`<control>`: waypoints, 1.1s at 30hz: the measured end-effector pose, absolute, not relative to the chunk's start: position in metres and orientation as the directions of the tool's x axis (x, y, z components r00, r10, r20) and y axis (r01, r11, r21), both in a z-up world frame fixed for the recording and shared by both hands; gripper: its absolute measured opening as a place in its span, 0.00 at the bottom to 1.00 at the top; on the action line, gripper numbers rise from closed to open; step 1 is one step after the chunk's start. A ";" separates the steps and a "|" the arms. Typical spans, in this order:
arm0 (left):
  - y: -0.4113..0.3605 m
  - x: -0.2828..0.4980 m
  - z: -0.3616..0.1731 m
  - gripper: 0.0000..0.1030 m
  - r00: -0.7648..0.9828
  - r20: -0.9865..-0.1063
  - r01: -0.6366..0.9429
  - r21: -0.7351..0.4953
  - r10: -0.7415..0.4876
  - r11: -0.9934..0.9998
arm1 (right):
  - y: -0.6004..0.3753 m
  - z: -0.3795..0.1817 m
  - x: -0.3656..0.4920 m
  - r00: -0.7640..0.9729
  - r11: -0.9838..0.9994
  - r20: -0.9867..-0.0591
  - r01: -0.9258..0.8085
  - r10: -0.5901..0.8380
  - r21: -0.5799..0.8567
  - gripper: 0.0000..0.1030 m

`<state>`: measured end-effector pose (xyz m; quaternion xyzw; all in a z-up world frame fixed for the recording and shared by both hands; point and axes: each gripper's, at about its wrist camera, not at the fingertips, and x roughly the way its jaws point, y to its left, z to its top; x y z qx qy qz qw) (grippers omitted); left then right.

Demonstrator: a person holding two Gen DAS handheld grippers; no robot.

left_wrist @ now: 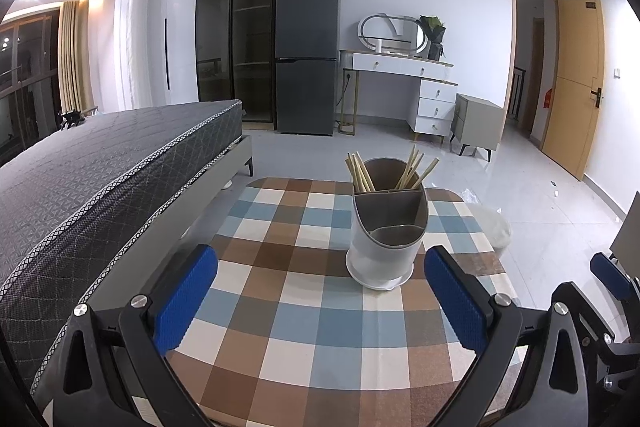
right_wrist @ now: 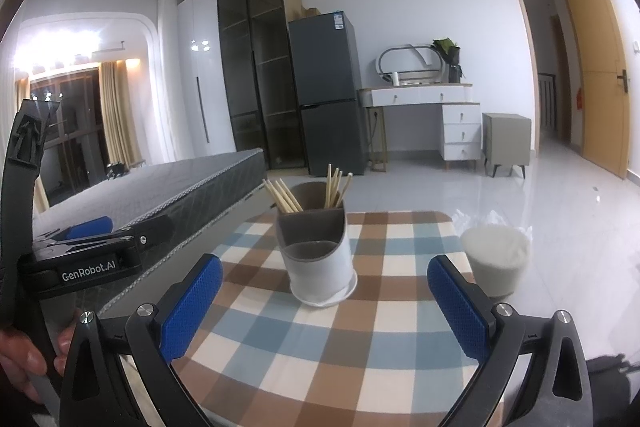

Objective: Organize utensils

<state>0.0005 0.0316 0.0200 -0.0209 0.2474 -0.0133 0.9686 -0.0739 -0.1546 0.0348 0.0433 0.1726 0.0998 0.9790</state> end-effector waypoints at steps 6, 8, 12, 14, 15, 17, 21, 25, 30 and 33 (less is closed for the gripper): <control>0.032 0.001 0.020 0.98 0.877 -0.479 0.015 -0.047 -0.036 0.999 | -0.155 0.035 -0.074 0.920 0.977 -0.330 -0.180 0.210 0.118 1.00; 0.032 0.001 0.020 0.98 0.877 -0.480 0.016 -0.048 -0.037 0.999 | -0.154 0.035 -0.074 0.921 0.977 -0.330 -0.179 0.209 0.117 1.00; 0.031 0.000 0.020 0.98 0.876 -0.480 0.017 -0.047 -0.038 0.999 | -0.155 0.035 -0.074 0.921 0.977 -0.330 -0.180 0.209 0.117 1.00; 0.031 0.000 0.020 0.98 0.877 -0.479 0.016 -0.047 -0.036 0.999 | -0.155 0.035 -0.074 0.920 0.977 -0.332 -0.180 0.209 0.118 1.00; 0.031 0.000 0.020 0.98 0.877 -0.479 0.017 -0.047 -0.038 0.999 | -0.155 0.035 -0.074 0.919 0.976 -0.334 -0.180 0.210 0.119 1.00; 0.031 0.000 0.020 0.98 0.877 -0.479 0.017 -0.048 -0.038 0.999 | -0.155 0.035 -0.074 0.919 0.977 -0.333 -0.180 0.210 0.118 1.00; 0.031 0.000 0.020 0.98 0.876 -0.480 0.017 -0.049 -0.039 0.999 | -0.155 0.035 -0.074 0.919 0.977 -0.334 -0.180 0.209 0.118 1.00; 0.031 0.000 0.020 0.98 0.876 -0.481 0.018 -0.050 -0.040 0.999 | -0.156 0.035 -0.074 0.919 0.977 -0.334 -0.180 0.209 0.116 1.00; 0.031 0.000 0.019 0.98 0.876 -0.481 0.019 -0.051 -0.041 0.999 | -0.156 0.035 -0.074 0.918 0.977 -0.337 -0.179 0.208 0.115 1.00; 0.031 0.000 0.020 0.98 0.876 -0.481 0.019 -0.050 -0.041 0.999 | -0.156 0.034 -0.074 0.919 0.977 -0.336 -0.179 0.207 0.114 1.00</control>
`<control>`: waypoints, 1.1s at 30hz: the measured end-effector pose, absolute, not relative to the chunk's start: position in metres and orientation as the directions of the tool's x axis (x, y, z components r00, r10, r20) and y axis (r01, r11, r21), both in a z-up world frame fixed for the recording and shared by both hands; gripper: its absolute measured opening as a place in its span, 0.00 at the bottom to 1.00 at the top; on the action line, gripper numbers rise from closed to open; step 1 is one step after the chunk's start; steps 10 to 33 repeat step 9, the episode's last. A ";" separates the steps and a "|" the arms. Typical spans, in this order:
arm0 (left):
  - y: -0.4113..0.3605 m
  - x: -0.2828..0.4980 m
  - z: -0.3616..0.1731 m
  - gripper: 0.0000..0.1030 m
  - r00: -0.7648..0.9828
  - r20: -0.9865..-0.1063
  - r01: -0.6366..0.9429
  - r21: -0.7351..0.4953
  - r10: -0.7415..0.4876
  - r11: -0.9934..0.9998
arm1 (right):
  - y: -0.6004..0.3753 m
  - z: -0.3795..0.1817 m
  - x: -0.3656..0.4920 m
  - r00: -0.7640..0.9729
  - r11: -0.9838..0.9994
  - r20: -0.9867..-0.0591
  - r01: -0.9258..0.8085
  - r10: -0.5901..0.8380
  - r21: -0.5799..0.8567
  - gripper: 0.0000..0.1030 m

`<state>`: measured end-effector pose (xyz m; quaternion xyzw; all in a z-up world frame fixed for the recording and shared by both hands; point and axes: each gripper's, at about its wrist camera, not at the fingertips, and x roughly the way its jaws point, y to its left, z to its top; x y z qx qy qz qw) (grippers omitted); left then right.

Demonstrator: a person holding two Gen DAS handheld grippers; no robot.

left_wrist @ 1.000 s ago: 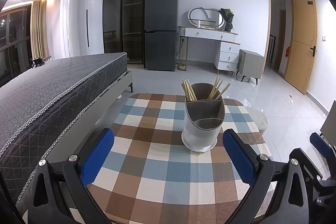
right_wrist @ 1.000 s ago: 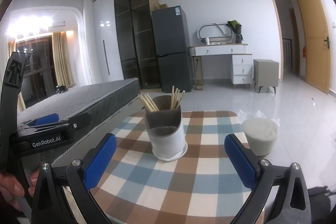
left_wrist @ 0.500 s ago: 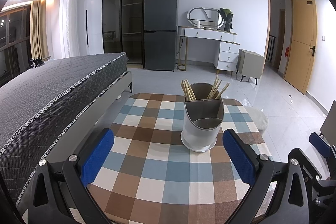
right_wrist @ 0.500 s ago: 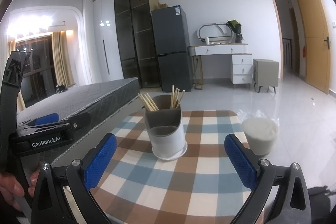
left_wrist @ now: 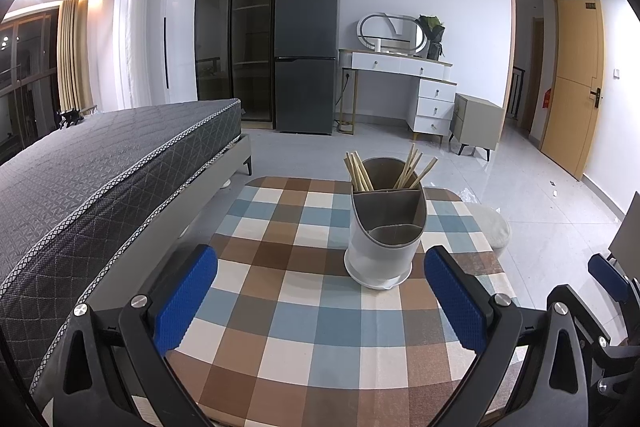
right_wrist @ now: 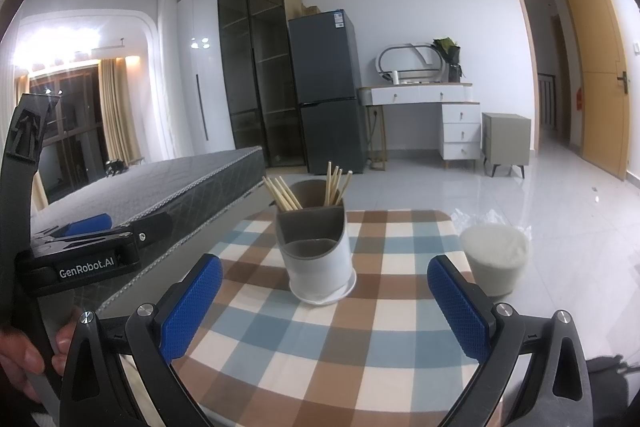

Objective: Organize utensils

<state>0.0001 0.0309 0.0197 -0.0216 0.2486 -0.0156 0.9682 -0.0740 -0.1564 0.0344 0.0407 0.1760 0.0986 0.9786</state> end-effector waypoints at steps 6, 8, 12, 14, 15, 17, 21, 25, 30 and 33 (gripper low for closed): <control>0.031 0.000 0.020 0.98 0.876 -0.481 0.018 -0.048 -0.039 0.999 | -0.157 0.034 -0.074 0.918 0.977 -0.338 -0.178 0.207 0.114 1.00; 0.030 0.001 0.019 0.98 0.874 -0.484 0.020 -0.053 -0.043 0.998 | -0.157 0.034 -0.074 0.919 0.978 -0.338 -0.177 0.205 0.112 1.00; 0.030 0.001 0.019 0.98 0.873 -0.485 0.020 -0.053 -0.043 0.998 | -0.157 0.034 -0.074 0.918 0.978 -0.339 -0.177 0.205 0.111 1.00; 0.030 0.001 0.019 0.98 0.873 -0.485 0.020 -0.053 -0.043 0.998 | -0.157 0.034 -0.074 0.918 0.978 -0.339 -0.177 0.205 0.111 1.00; 0.030 0.001 0.019 0.98 0.873 -0.485 0.020 -0.053 -0.043 0.998 | -0.157 0.034 -0.074 0.918 0.978 -0.339 -0.177 0.205 0.111 1.00; 0.030 0.001 0.019 0.98 0.873 -0.485 0.020 -0.053 -0.043 0.998 | -0.157 0.034 -0.074 0.918 0.978 -0.339 -0.177 0.205 0.111 1.00; 0.030 0.001 0.019 0.98 0.873 -0.485 0.020 -0.053 -0.043 0.998 | -0.157 0.034 -0.074 0.918 0.978 -0.339 -0.177 0.205 0.111 1.00; 0.030 0.001 0.019 0.98 0.873 -0.485 0.020 -0.053 -0.043 0.998 | -0.157 0.034 -0.074 0.918 0.978 -0.339 -0.177 0.205 0.111 1.00; 0.030 0.001 0.019 0.98 0.873 -0.485 0.020 -0.053 -0.043 0.998 | -0.157 0.034 -0.074 0.918 0.978 -0.339 -0.177 0.205 0.111 1.00; 0.030 0.001 0.019 0.98 0.873 -0.485 0.020 -0.053 -0.043 0.998 | -0.157 0.034 -0.074 0.918 0.978 -0.339 -0.177 0.205 0.111 1.00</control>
